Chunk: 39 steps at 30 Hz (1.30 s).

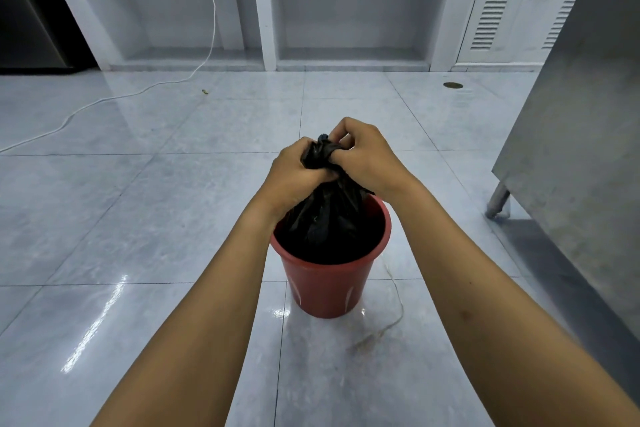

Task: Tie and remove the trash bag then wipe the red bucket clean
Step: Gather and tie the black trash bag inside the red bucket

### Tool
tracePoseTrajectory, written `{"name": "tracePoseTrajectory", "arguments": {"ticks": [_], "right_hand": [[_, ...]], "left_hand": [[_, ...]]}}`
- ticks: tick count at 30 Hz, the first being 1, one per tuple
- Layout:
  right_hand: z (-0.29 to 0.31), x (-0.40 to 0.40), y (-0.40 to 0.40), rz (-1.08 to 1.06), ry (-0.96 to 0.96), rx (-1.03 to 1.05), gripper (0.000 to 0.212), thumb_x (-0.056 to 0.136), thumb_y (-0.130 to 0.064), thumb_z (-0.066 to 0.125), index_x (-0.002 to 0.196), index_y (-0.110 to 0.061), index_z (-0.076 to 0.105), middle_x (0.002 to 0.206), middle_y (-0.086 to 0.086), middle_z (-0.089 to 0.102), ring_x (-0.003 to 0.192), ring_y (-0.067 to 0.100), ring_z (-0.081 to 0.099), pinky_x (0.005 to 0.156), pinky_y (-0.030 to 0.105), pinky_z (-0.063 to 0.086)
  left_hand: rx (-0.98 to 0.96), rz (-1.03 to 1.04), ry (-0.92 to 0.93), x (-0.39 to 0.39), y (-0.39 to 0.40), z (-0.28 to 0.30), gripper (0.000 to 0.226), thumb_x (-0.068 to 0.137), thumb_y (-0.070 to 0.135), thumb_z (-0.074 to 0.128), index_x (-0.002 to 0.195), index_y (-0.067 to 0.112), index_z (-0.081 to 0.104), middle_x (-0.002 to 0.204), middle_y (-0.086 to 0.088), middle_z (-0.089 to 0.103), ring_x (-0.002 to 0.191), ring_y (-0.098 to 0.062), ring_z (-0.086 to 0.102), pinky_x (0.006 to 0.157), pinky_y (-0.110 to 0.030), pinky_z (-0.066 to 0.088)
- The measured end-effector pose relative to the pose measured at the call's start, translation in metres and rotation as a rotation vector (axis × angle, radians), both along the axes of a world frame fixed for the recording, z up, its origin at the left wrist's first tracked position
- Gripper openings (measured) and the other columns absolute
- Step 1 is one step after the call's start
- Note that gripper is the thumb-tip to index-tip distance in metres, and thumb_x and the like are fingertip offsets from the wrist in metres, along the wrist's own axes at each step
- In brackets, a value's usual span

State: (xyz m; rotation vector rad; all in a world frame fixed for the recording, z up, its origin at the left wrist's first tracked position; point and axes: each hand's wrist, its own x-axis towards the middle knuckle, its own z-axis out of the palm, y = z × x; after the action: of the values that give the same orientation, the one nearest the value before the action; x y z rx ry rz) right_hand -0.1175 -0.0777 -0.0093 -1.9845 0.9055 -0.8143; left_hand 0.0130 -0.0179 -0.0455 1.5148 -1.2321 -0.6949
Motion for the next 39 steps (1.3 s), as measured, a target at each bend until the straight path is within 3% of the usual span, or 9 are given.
{"name": "tracePoseTrajectory", "arguments": {"ticks": [4, 6, 14, 19, 23, 26, 29, 33, 39], "right_hand": [[0.005, -0.016, -0.013, -0.061, 0.611, -0.211, 0.036, 0.076, -0.026, 0.063, 0.11, -0.03, 0.053, 0.101, 0.0, 0.054, 0.097, 0.023, 0.047, 0.084, 0.041, 0.041], [0.005, -0.025, -0.018, -0.093, 0.741, -0.217, 0.021, 0.079, -0.019, 0.06, 0.099, -0.025, 0.057, 0.098, 0.004, 0.06, 0.09, 0.026, 0.055, 0.077, 0.039, 0.047], [0.007, -0.014, -0.012, -0.041, 0.005, 0.14, 0.018, 0.078, 0.007, 0.059, 0.075, -0.011, 0.059, 0.07, 0.009, 0.06, 0.057, 0.024, 0.06, 0.048, 0.027, 0.05], [0.004, -0.009, -0.005, 0.053, -0.201, 0.287, 0.005, 0.077, -0.01, 0.062, 0.079, -0.012, 0.065, 0.077, 0.003, 0.068, 0.072, 0.018, 0.063, 0.066, 0.032, 0.051], [-0.042, -0.027, -0.035, -0.452, -0.436, 0.465, 0.013, 0.078, -0.024, 0.053, 0.082, -0.014, 0.061, 0.081, 0.003, 0.072, 0.066, 0.019, 0.066, 0.062, 0.03, 0.044], [-0.126, -0.051, -0.048, -0.768, -0.137, 0.558, 0.014, 0.083, -0.014, 0.047, 0.088, -0.006, 0.057, 0.093, 0.016, 0.068, 0.084, 0.035, 0.068, 0.067, 0.036, 0.047], [-0.207, -0.072, -0.039, -0.743, 0.298, 0.626, 0.012, 0.087, -0.011, 0.047, 0.093, -0.004, 0.054, 0.104, 0.019, 0.067, 0.072, 0.03, 0.059, 0.063, 0.03, 0.046], [-0.268, -0.075, -0.029, -0.673, 0.579, 0.619, 0.025, 0.09, -0.012, 0.048, 0.113, -0.005, 0.056, 0.12, 0.017, 0.061, 0.101, 0.034, 0.062, 0.076, 0.032, 0.049], [-0.308, -0.063, -0.017, -0.696, 0.861, 0.502, 0.035, 0.094, -0.015, 0.05, 0.129, -0.011, 0.045, 0.131, 0.012, 0.044, 0.117, 0.03, 0.051, 0.088, 0.039, 0.049]], "left_hand": [[-0.05, 0.119, 0.07, 0.009, 0.001, -0.001, 0.02, 0.067, 0.007, 0.066, 0.087, 0.002, 0.066, 0.078, -0.015, 0.067, 0.075, -0.026, 0.065, 0.072, -0.044, 0.052], [-0.058, 0.117, 0.089, 0.012, 0.002, -0.003, 0.015, 0.071, 0.002, 0.068, 0.085, 0.004, 0.067, 0.073, -0.002, 0.066, 0.069, -0.015, 0.063, 0.067, -0.032, 0.049], [0.026, -0.079, -0.034, -0.004, -0.003, -0.006, 0.082, 0.056, 0.029, 0.088, 0.116, 0.024, 0.033, 0.116, -0.001, 0.058, 0.103, -0.011, 0.065, 0.08, -0.024, 0.056], [-0.07, 0.04, -0.1, -0.014, -0.011, -0.014, 0.047, 0.072, 0.022, 0.079, 0.105, 0.023, 0.046, 0.095, 0.006, 0.068, 0.086, -0.002, 0.068, 0.072, -0.022, 0.054], [-0.117, 0.155, 0.015, 0.002, -0.012, -0.017, 0.035, 0.075, 0.012, 0.075, 0.108, 0.014, 0.063, 0.101, -0.002, 0.073, 0.096, -0.017, 0.07, 0.087, -0.04, 0.056], [-0.076, 0.113, 0.13, 0.001, -0.014, -0.016, 0.042, 0.071, 0.008, 0.077, 0.112, 0.013, 0.066, 0.105, -0.007, 0.074, 0.097, -0.025, 0.072, 0.092, -0.048, 0.055], [0.004, 0.027, 0.211, -0.004, -0.02, -0.016, 0.052, 0.068, 0.007, 0.076, 0.118, 0.012, 0.062, 0.106, -0.01, 0.074, 0.095, -0.024, 0.073, 0.091, -0.048, 0.056], [0.126, 0.015, 0.25, -0.004, -0.029, -0.019, 0.061, 0.057, 0.002, 0.07, 0.116, 0.015, 0.061, 0.11, -0.016, 0.069, 0.099, -0.031, 0.07, 0.093, -0.05, 0.054], [0.087, 0.049, 0.163, -0.001, -0.031, -0.024, 0.022, 0.067, 0.004, 0.073, 0.083, 0.019, 0.077, 0.08, -0.006, 0.077, 0.072, -0.018, 0.073, 0.067, -0.031, 0.059]]}}
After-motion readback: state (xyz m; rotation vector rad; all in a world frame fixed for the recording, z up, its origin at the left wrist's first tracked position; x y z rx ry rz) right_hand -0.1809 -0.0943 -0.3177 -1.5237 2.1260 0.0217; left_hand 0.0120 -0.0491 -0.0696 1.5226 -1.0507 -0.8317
